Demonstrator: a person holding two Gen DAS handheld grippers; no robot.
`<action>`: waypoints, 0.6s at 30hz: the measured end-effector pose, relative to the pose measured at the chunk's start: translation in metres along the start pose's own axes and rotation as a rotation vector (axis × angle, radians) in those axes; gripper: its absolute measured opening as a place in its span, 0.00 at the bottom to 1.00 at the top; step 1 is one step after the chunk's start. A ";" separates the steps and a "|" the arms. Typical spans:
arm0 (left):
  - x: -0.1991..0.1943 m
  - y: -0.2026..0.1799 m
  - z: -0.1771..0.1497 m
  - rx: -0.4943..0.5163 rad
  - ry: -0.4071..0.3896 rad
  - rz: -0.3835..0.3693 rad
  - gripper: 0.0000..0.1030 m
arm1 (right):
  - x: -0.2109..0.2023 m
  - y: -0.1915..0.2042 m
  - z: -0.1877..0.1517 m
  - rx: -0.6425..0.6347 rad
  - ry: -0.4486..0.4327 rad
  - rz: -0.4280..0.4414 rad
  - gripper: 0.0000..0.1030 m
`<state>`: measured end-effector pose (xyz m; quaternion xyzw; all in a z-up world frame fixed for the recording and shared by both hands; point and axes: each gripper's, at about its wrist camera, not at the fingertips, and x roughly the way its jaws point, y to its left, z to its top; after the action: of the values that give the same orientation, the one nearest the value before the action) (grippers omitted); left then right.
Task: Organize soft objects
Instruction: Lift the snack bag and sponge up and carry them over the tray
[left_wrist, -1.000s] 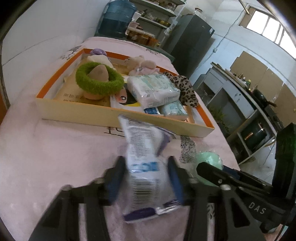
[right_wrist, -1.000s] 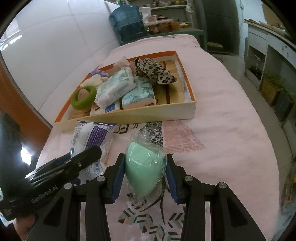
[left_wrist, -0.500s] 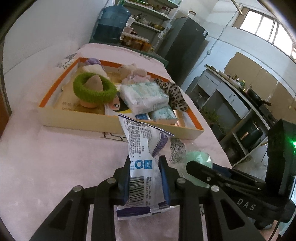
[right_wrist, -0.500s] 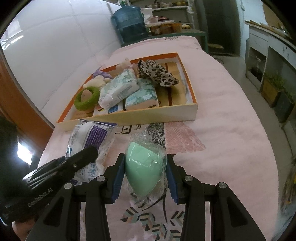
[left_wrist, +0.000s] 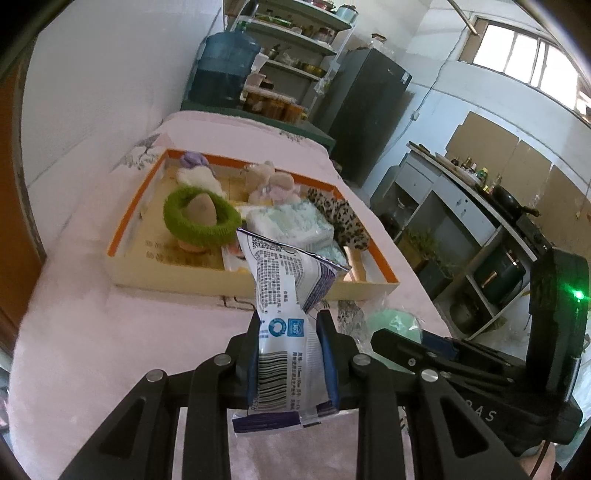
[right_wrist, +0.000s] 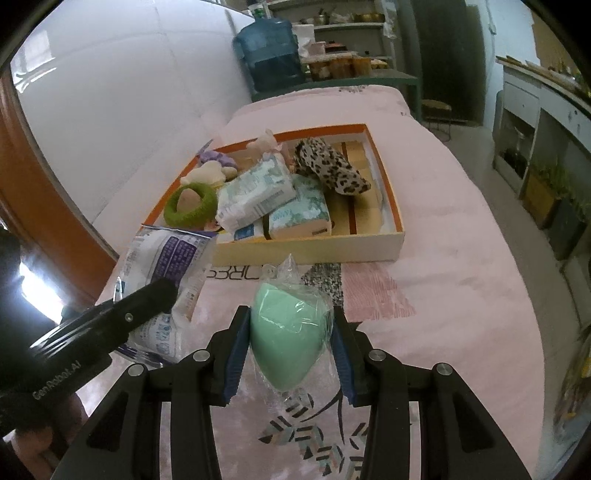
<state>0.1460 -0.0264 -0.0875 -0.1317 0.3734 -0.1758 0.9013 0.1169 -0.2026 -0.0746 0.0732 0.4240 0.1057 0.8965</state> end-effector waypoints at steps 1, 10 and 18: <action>-0.002 -0.001 0.002 0.004 -0.005 0.003 0.27 | -0.001 0.001 0.002 -0.004 -0.004 -0.001 0.42; -0.022 -0.002 0.019 0.021 -0.057 0.019 0.27 | -0.012 0.014 0.014 -0.047 -0.033 0.004 0.42; -0.035 0.003 0.037 0.016 -0.110 0.030 0.27 | -0.016 0.027 0.028 -0.080 -0.057 0.019 0.42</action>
<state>0.1498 -0.0054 -0.0410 -0.1285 0.3238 -0.1579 0.9240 0.1255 -0.1820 -0.0388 0.0443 0.3930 0.1290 0.9094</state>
